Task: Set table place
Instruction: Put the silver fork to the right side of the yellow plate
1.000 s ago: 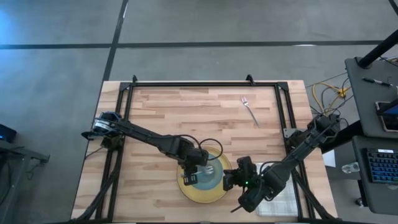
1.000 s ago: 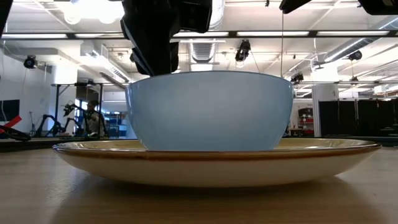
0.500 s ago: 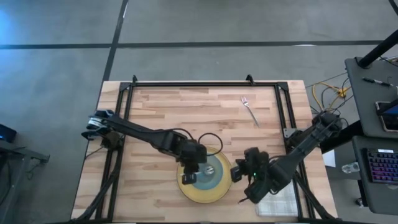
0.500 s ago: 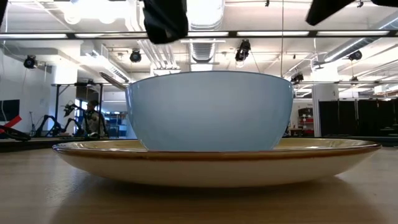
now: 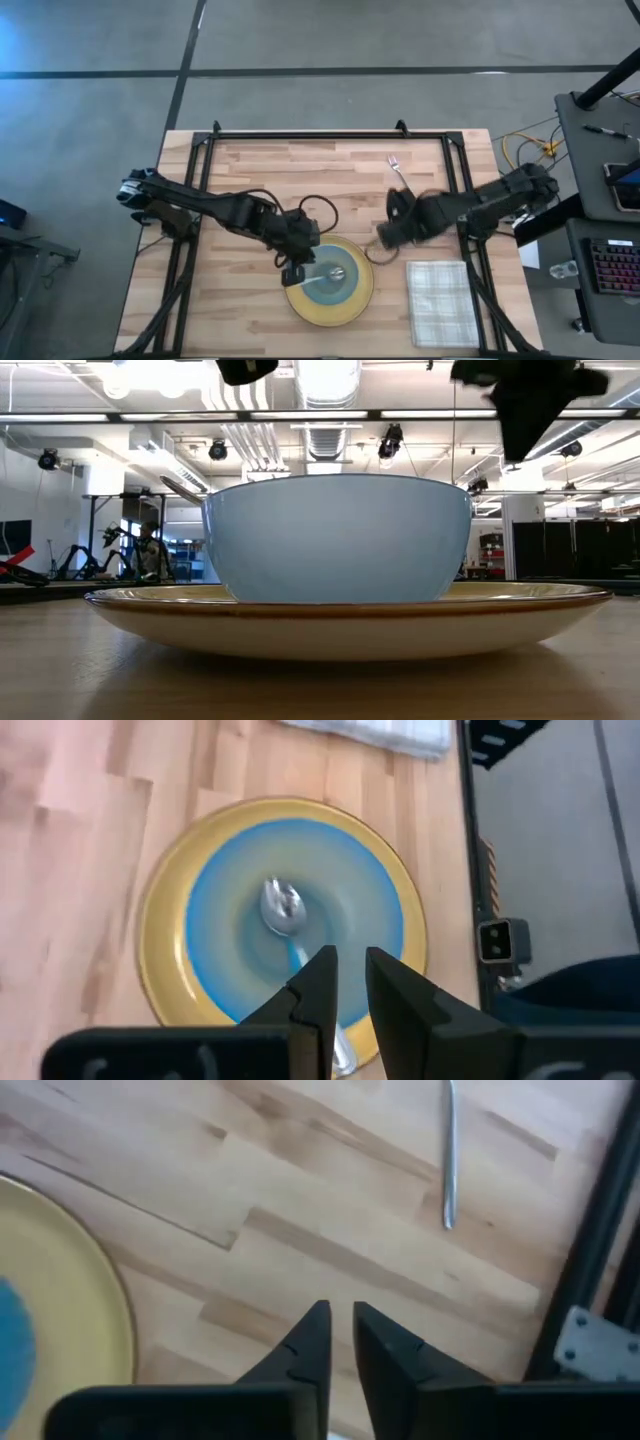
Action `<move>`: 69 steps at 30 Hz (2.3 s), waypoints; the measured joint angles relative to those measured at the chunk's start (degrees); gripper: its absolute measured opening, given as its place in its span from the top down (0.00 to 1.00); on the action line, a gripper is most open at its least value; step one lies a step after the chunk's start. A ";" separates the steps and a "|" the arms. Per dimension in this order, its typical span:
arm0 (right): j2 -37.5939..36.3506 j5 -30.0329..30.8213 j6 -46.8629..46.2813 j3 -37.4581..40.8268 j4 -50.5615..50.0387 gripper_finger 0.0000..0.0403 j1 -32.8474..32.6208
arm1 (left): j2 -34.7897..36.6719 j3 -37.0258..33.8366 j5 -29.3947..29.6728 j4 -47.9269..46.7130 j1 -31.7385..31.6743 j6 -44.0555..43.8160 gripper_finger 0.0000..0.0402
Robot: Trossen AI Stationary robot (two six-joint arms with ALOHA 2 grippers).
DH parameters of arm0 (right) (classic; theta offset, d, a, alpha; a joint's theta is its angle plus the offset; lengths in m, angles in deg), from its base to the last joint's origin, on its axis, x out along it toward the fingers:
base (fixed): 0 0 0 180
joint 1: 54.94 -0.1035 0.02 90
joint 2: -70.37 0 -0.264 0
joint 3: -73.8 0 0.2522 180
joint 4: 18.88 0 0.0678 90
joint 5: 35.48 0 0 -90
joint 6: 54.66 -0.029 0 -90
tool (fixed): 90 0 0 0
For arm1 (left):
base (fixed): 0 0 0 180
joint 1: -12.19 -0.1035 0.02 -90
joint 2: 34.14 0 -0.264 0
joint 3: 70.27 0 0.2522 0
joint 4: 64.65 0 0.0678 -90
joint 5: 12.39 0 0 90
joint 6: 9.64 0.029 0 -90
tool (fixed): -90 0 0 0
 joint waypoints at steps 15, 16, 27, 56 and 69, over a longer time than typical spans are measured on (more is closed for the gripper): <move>-8.62 -8.37 32.16 17.69 14.38 0.64 33.37 | 3.39 -8.72 0.05 -0.77 -7.77 4.32 0.90; -8.91 -9.26 33.16 18.80 16.19 0.64 35.04 | 3.56 -9.50 -0.11 -0.76 -8.64 4.89 0.90; -6.21 -9.44 42.39 23.06 22.24 0.67 41.61 | 3.44 -12.38 -11.25 12.57 -17.26 8.79 0.90; 12.75 -16.83 67.82 22.71 42.27 0.71 59.85 | 3.28 -12.79 -7.44 22.86 -25.14 -4.69 0.90; 6.25 -20.91 55.69 25.66 40.04 0.97 57.33 | 3.26 -12.89 -7.35 22.49 -25.41 -0.08 0.90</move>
